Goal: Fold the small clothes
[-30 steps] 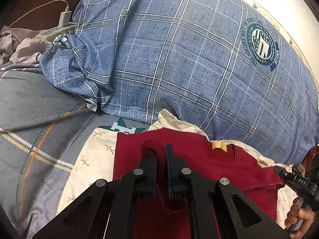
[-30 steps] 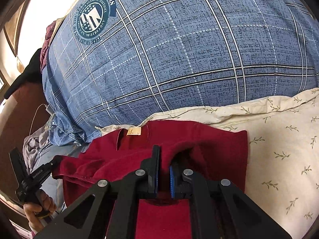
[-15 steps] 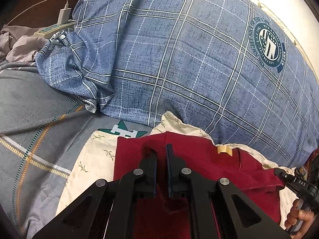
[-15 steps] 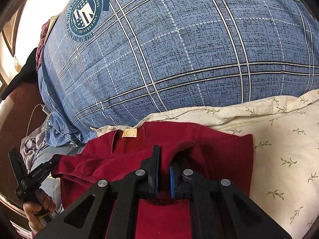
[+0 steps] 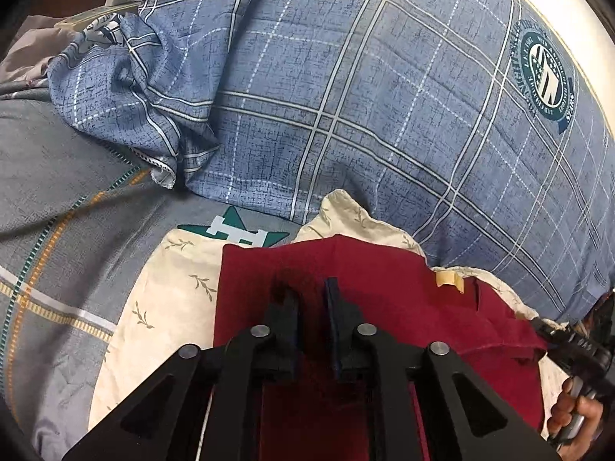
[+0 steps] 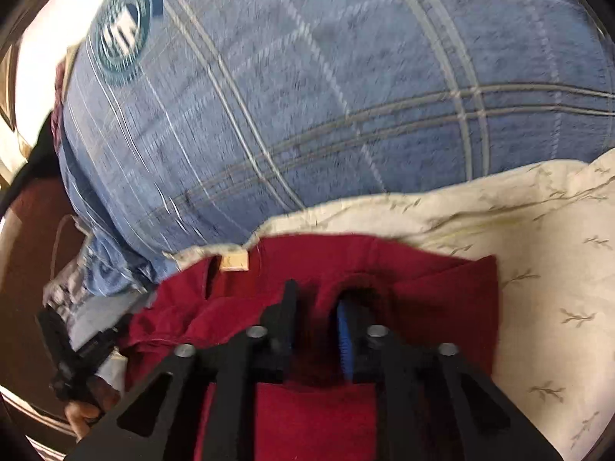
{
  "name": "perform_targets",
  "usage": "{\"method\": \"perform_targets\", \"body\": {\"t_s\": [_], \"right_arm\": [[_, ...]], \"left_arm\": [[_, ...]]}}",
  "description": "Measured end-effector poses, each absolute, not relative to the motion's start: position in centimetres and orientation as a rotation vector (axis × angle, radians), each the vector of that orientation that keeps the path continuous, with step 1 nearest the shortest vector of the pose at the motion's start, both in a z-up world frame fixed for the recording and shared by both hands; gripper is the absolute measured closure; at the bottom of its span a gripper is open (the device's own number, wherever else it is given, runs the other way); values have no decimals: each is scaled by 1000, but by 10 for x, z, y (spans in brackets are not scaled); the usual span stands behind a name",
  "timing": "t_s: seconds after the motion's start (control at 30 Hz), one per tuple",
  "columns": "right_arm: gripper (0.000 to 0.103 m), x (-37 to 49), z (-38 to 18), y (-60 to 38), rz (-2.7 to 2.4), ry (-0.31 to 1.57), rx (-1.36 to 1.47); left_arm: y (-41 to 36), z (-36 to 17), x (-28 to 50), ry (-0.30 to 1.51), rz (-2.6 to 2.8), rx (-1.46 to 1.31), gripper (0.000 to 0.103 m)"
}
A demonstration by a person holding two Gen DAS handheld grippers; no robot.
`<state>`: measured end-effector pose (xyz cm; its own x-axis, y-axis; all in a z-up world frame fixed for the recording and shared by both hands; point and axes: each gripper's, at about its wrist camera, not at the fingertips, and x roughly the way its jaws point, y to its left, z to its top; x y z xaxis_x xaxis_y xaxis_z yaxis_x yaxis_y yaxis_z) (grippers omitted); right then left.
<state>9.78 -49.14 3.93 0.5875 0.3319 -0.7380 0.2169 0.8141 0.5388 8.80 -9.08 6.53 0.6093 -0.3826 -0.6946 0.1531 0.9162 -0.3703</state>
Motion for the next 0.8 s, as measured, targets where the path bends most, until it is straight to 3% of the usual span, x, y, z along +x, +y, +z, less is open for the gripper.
{"method": "perform_targets", "body": {"t_s": [0.03,0.07,0.13,0.17,0.2,0.37,0.53,0.7,0.8], "right_arm": [[59,90,47,-496,63,930,644],[57,85,53,-500,54,910,641],[57,74,67,-505,51,881,621],[58,68,73,-504,63,880,598],[58,63,78,-499,78,883,566],[63,44,84,-454,212,925,392],[66,73,61,-415,194,1007,208],[65,131,47,-426,50,987,210],[67,150,27,-468,-79,1014,395]], "left_arm": [[-90,69,88,861,-330,-297,82],[-89,72,87,860,-346,-309,74],[-84,77,84,846,-369,-340,53],[-80,79,80,828,-352,-342,28],[-75,85,74,774,-307,-346,20],[-58,94,66,733,-306,-390,20],[-73,75,73,819,-266,-302,22],[-92,58,86,917,-208,-208,22],[-97,48,91,950,-180,-162,22]]}}
